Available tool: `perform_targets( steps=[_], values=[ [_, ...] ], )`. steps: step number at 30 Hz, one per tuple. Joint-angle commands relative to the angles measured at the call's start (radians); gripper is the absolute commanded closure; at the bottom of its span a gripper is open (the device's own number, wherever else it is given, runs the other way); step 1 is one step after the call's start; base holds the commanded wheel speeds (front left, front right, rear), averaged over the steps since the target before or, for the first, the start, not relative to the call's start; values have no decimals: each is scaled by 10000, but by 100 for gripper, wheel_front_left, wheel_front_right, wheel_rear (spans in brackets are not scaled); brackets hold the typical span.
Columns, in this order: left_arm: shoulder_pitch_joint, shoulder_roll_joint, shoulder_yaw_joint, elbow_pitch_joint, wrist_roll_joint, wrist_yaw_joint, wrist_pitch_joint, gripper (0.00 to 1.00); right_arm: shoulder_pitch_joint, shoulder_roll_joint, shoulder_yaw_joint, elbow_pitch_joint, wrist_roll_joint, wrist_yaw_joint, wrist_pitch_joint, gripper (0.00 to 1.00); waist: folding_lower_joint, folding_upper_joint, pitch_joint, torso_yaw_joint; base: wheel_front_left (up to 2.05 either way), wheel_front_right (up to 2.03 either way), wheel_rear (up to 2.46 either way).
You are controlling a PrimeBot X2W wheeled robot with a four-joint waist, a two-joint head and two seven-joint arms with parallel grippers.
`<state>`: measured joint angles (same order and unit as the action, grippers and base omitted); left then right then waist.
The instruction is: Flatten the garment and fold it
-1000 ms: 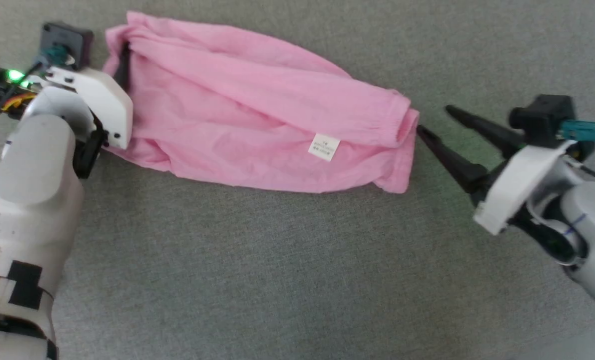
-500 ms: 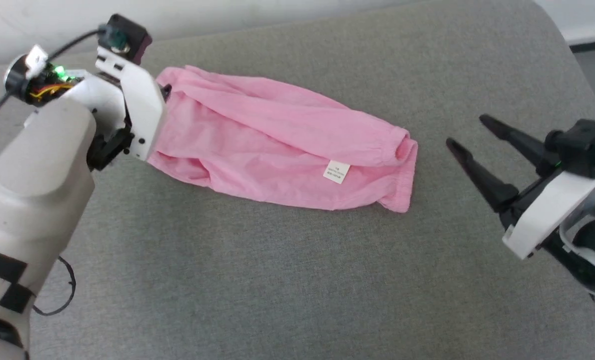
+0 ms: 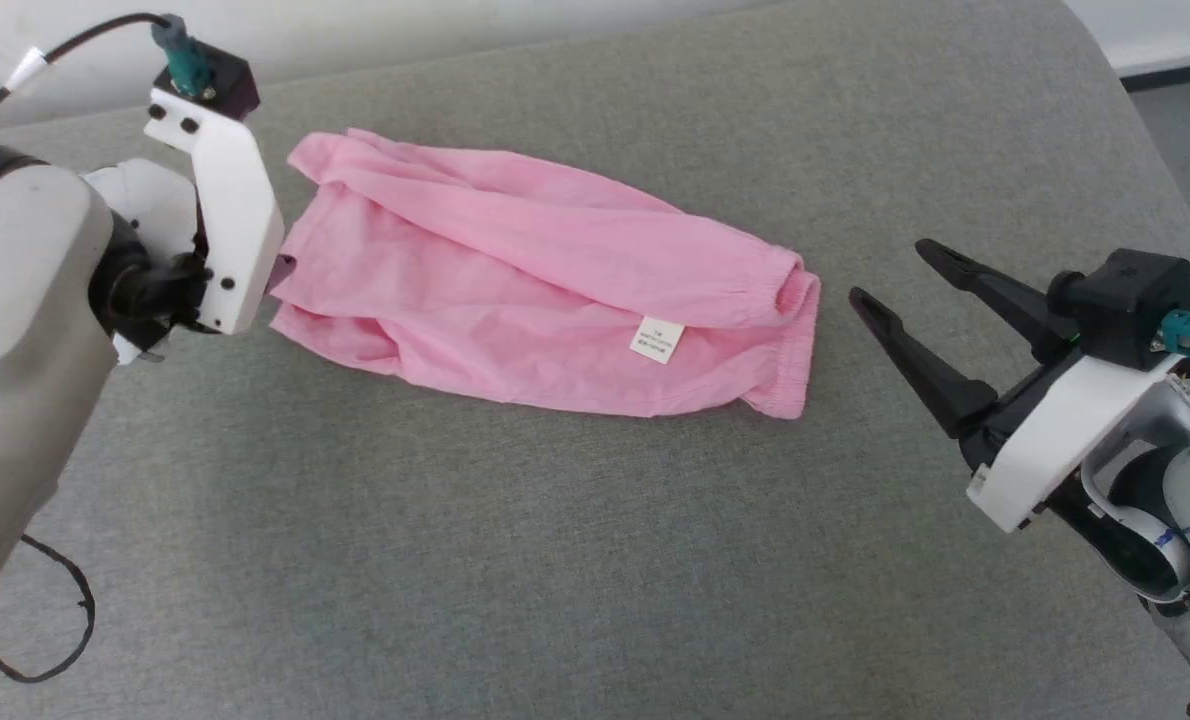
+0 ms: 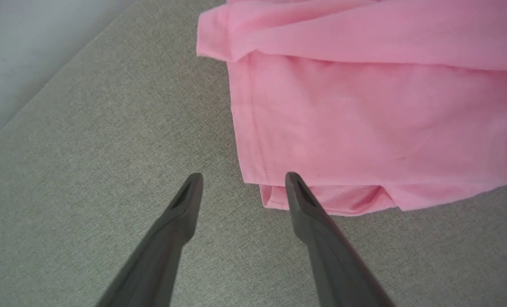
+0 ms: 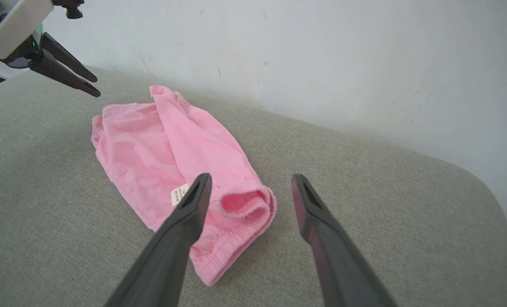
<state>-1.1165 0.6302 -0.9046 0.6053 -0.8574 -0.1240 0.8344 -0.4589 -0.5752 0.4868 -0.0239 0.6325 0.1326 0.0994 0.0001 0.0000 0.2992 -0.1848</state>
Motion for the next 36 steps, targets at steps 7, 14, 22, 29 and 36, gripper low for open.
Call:
perform_targets(
  steps=[7, 14, 22, 29, 36],
  values=[
    [86, -77, -444, 277, -24, -66, 404, 0, -196, 187, 86, 157, -25, -19, -84, 0, -1, 0, 501, -419, 0, 0, 0],
    [574, -108, -952, 336, -251, -67, 678, 0, -450, 273, 357, 372, 65, -19, -162, 0, -1, 0, 719, -500, 0, 0, 0],
    [540, -34, -1367, 131, -548, -67, 458, 100, -1257, -157, 793, 394, 251, -19, 350, 0, -1, 0, 550, -286, 0, 0, 0],
    [559, 37, -1411, -83, -920, -67, -281, 100, -2611, -870, 2179, 766, 1392, -19, 3079, 0, -1, 0, 88, -53, 0, 0, 0],
    [507, 5, -1753, -375, -1015, -67, -670, 100, -3671, -408, 3527, 1950, 2436, -19, 5532, 0, -1, 0, 133, 220, 0, 0, 0]
  ],
)
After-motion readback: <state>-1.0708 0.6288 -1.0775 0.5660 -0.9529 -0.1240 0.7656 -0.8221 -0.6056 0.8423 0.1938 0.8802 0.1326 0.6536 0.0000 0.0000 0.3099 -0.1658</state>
